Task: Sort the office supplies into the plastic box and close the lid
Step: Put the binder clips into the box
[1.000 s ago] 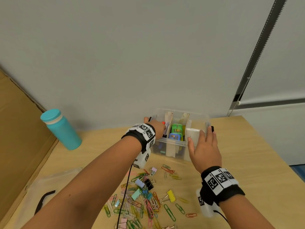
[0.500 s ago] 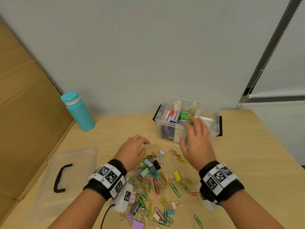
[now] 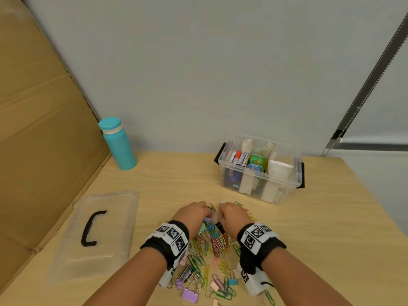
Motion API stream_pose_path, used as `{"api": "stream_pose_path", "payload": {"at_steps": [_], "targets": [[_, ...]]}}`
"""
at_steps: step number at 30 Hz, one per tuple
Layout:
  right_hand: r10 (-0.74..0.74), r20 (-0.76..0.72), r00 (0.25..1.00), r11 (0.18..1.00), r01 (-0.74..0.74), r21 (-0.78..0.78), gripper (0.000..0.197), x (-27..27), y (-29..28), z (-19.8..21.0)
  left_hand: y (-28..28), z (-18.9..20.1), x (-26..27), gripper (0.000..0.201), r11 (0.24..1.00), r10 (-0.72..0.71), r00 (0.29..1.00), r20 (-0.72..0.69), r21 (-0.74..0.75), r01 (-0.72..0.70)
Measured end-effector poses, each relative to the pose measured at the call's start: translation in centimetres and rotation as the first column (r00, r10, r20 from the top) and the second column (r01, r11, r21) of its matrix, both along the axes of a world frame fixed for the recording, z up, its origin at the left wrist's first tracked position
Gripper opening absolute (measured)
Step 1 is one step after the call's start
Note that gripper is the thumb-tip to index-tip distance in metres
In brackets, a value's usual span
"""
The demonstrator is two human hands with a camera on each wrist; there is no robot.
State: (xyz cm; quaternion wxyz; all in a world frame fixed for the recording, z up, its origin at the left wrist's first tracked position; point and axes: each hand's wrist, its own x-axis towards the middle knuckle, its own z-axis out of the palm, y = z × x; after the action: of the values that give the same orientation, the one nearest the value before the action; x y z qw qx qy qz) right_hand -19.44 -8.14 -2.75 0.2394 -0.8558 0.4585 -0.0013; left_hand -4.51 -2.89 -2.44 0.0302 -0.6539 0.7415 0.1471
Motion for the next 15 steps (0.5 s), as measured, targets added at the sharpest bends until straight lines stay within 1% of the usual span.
{"api": "stream_pose_path", "payload": {"at_steps": [4,8,11,13,15], "targets": [[-0.051,0.058,0.997,0.996,0.046,0.072,0.010,-1.6,-0.1,-0.2,-0.3,-0.4,0.2,0.042,1.000,-0.014,0.999,0.034,0.006,0.014],[-0.028,0.037,0.999,0.993,0.023,0.117,0.022,-3.0,0.1,-0.6,-0.5,-0.4,0.3,0.041,0.999,-0.039,0.998,0.046,0.010,0.038],[-0.029,0.045,0.999,0.991,0.023,0.131,0.026,-3.3,0.1,-1.0,-0.5,-0.1,0.6,0.031,0.999,-0.038,0.999,0.021,0.018,0.037],[-0.061,0.082,0.995,0.989,0.049,0.138,0.029,-3.4,0.1,-1.0,-0.4,0.1,0.9,0.026,1.000,-0.008,1.000,-0.018,0.018,0.009],[-0.110,0.154,0.982,0.982,0.084,0.167,0.028,-3.6,0.0,-0.8,-0.1,0.2,1.3,0.024,1.000,0.027,0.996,-0.082,0.006,-0.027]]}}
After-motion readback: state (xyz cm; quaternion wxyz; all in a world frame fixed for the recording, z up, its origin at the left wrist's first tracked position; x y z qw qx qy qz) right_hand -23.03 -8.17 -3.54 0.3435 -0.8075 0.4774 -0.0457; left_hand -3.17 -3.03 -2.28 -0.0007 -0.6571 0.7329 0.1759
